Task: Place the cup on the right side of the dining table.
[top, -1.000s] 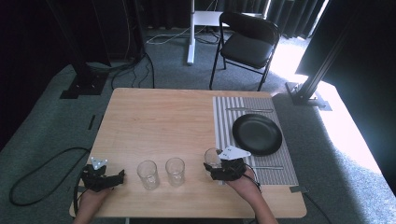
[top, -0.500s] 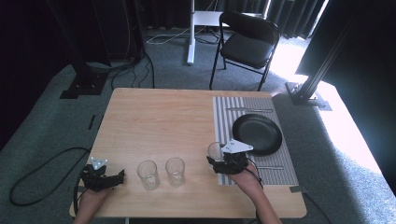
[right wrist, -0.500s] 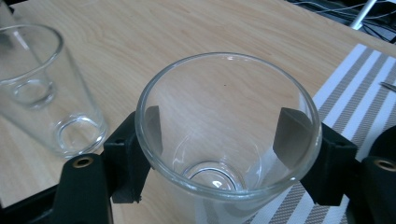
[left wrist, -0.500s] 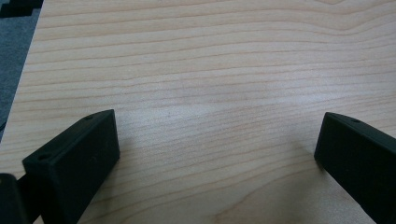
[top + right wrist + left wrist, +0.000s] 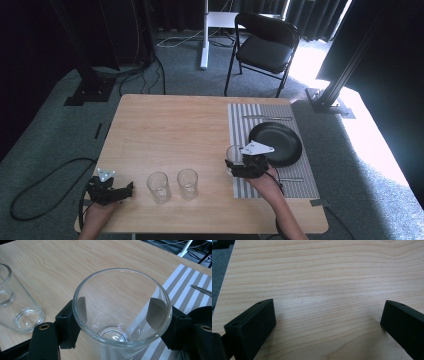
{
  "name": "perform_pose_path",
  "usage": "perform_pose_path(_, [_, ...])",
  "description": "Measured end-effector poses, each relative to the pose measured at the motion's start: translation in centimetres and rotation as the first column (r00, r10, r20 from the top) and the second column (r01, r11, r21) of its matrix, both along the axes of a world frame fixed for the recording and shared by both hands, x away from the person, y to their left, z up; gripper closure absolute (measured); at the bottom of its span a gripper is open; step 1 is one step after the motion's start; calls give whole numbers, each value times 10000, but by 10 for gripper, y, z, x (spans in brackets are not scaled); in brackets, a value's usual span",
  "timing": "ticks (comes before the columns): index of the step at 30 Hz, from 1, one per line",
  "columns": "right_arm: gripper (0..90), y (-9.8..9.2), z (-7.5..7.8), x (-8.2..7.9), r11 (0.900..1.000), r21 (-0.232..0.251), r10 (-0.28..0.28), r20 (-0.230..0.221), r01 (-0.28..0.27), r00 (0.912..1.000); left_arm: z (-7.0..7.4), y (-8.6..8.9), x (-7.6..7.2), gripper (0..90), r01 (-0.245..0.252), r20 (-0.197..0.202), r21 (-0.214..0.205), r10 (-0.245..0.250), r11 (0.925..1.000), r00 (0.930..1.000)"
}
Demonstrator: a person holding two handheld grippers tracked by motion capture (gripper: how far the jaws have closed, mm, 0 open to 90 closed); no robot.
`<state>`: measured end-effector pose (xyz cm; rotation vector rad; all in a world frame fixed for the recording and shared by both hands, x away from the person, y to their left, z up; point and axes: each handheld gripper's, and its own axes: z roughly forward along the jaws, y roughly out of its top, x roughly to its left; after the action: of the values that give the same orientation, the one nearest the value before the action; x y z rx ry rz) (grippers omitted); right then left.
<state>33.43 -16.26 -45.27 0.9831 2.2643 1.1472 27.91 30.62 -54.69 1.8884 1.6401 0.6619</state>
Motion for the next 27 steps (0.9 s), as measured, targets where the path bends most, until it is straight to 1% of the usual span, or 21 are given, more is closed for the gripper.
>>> perform_pose_path(13, [284, -6, 0, 23, 9996, 1, -271, -75, 271, 9996, 0, 0, 0, 2, 1, 0, 0, -1, 10000, 10000])
perform_pose_path(24, [284, -9, 2, 37, 9991, -25, -417, -117, 417, 9991, 0, 0, 0, 2, 0, 2, 1, 0, 10000, 10000])
perform_pose_path(27, [283, -10, 3, 43, 9987, -43, -517, -142, 517, 9986, 0, 0, 0, 2, 1, -1, 3, -1, 10000, 10000])
